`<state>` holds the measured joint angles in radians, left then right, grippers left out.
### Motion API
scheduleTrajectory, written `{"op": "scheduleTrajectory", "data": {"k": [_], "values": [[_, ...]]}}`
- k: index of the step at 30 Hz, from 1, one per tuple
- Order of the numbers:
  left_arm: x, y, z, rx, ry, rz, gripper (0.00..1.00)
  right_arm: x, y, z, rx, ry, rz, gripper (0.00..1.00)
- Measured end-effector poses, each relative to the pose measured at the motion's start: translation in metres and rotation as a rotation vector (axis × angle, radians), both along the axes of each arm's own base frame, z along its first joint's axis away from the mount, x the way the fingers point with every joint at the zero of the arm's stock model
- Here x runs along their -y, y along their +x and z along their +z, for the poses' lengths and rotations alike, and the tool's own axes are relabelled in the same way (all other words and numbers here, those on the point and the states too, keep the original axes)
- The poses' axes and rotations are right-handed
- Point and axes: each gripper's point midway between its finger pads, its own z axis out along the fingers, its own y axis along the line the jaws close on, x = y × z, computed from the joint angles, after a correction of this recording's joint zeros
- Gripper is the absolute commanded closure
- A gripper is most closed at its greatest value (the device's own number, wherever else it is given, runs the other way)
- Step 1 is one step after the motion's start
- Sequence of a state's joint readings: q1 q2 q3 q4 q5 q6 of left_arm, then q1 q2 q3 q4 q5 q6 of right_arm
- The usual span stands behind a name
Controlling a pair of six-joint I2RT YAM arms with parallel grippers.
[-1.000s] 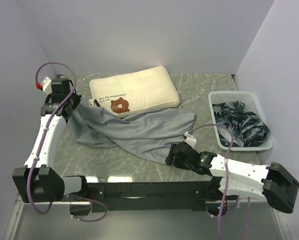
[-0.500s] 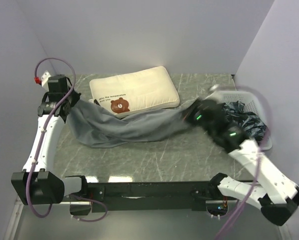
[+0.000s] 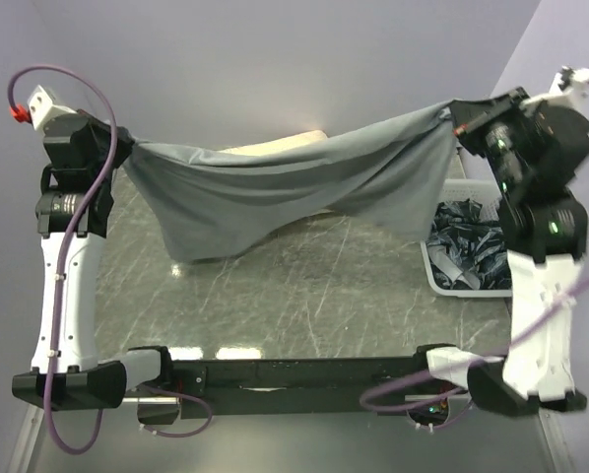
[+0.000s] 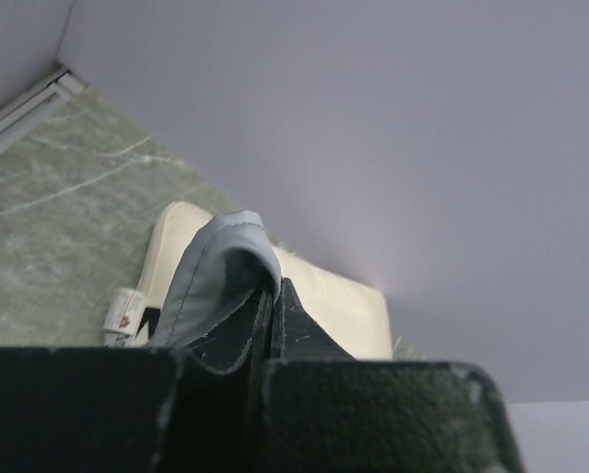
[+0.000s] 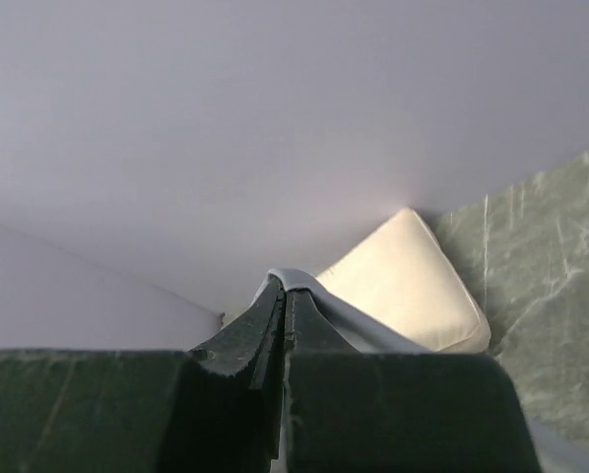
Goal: Put the pillow into the pillowcase
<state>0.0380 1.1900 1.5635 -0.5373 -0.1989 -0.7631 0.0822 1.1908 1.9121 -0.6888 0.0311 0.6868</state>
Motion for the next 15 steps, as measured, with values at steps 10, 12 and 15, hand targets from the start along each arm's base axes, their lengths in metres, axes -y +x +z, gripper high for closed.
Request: {"op": "scheduleTrajectory", "data": {"k": [10, 12, 15], "values": [[-0.004, 0.027, 0.093, 0.191, 0.008, -0.004, 0.99, -0.004, 0.129, -0.075, -0.227, 0.145, 0.167, 1.00], [-0.004, 0.024, 0.107, 0.223, 0.009, -0.008, 0.99, -0.005, 0.134, -0.072, -0.221, 0.165, 0.193, 1.00], [0.000, 0.006, 0.106, 0.236, 0.001, -0.023, 0.99, -0.008, 0.119, -0.065, -0.190, 0.168, 0.214, 1.00]]}}
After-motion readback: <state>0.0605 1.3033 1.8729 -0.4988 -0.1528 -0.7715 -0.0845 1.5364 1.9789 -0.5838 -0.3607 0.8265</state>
